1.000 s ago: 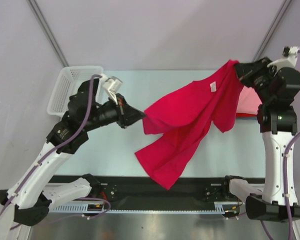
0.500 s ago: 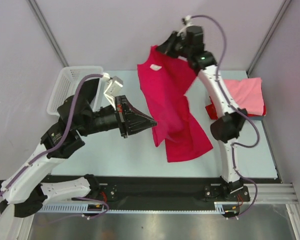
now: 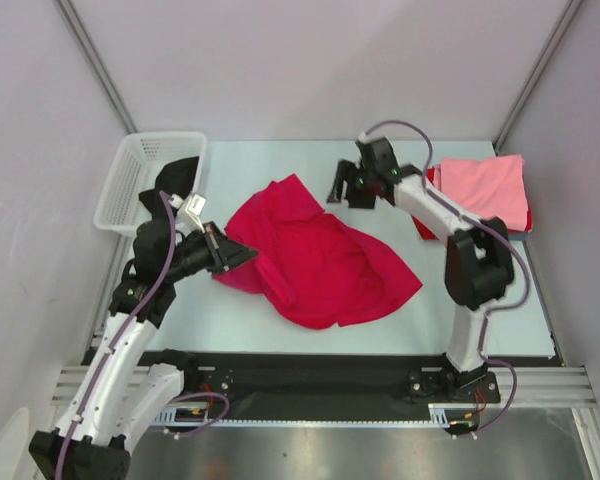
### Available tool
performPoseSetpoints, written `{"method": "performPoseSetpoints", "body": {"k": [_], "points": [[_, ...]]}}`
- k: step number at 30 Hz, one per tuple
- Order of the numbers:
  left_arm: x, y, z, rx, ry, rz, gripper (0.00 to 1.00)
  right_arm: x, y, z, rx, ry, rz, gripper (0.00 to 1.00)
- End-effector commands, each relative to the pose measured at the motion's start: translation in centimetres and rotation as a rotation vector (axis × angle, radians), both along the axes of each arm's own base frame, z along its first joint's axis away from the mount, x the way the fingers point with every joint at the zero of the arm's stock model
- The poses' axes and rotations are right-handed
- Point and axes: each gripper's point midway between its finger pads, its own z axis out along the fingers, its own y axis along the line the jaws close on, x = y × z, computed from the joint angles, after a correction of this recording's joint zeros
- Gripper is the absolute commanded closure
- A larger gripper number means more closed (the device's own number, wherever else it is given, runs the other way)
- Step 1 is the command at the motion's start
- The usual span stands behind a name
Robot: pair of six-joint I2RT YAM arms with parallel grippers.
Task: Fold and stack the t-shirts
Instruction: Flatten the tshirt out
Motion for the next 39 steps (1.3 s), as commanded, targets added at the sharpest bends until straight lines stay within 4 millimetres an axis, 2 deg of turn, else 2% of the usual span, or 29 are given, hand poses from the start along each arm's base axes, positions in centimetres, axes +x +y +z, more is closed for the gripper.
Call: {"method": "performPoseSetpoints", "body": {"k": [1,2,3,4,6,7,8,11,12,13,15,18,21,25,26,29,34,39], "points": [[-0.4,1.1,-0.9,-0.005,-0.036,-0.005,1.00,-3.6,-5.5,1.8,-0.133,-0.153,-0.100,0.31],[-0.3,1.4,-2.1,-0.005,-0.010,0.003,1.00,-4.5,-7.3,0.6,-0.186,-0.146,-0.160,0.32],[0.1,2.1,-2.5,-0.005,-0.005,0.034,1.00,-5.5,-8.5,1.7,-0.188,-0.174,-0.202,0.33],[0.4,2.5,-2.9,-0.006,0.000,0.046,1.00,-7.4,-10.0,-1.2,-0.236,-0.118,-0.221,0.34],[0.9,3.6,-3.4,-0.013,0.016,0.079,1.00,-9.2,-12.1,-1.3,-0.274,-0.117,-0.297,0.36],[0.9,3.7,-3.3,-0.019,0.015,0.076,1.00,-10.3,-12.6,-2.1,-0.292,-0.105,-0.300,0.37],[1.3,4.5,-3.2,-0.020,0.008,0.099,1.00,-11.8,-13.6,-3.9,-0.332,-0.073,-0.314,0.37],[1.9,5.8,-2.6,-0.019,-0.014,0.128,1.00,-14.8,-14.8,-4.7,-0.395,-0.067,-0.320,0.37],[2.2,6.3,-2.4,-0.017,-0.020,0.142,1.00,-16.5,-15.5,-6.3,-0.427,-0.028,-0.320,0.37],[2.4,6.6,-2.5,-0.015,-0.012,0.150,1.00,-17.2,-15.8,-6.1,-0.427,-0.035,-0.329,0.38],[2.8,7.1,-2.2,-0.005,-0.022,0.165,1.00,-19.0,-15.9,-7.6,-0.435,-0.007,-0.314,0.39],[3.4,7.9,-2.2,0.009,-0.008,0.205,1.00,-20.3,-16.5,-9.0,-0.454,0.017,-0.319,0.44],[4.0,9.4,-2.4,0.046,0.014,0.314,1.00,-20.4,-16.7,-9.8,-0.470,0.034,-0.323,0.52],[4.2,11.5,-3.0,0.105,0.047,0.461,1.00,-20.2,-16.0,-10.3,-0.460,0.051,-0.302,0.54],[4.5,12.8,-3.3,0.131,0.060,0.546,1.00,-20.3,-15.5,-10.4,-0.444,0.060,-0.286,0.53],[3.8,14.4,-3.8,0.160,0.110,0.664,1.00,-20.2,-14.8,-10.2,-0.424,0.052,-0.271,0.52],[3.6,13.9,-4.0,0.155,0.090,0.635,1.00,-20.4,-13.7,-9.2,-0.394,0.004,-0.246,0.49],[3.6,12.8,-4.4,0.123,0.082,0.567,1.00,-20.6,-13.9,-10.2,-0.426,0.021,-0.240,0.49]]}}
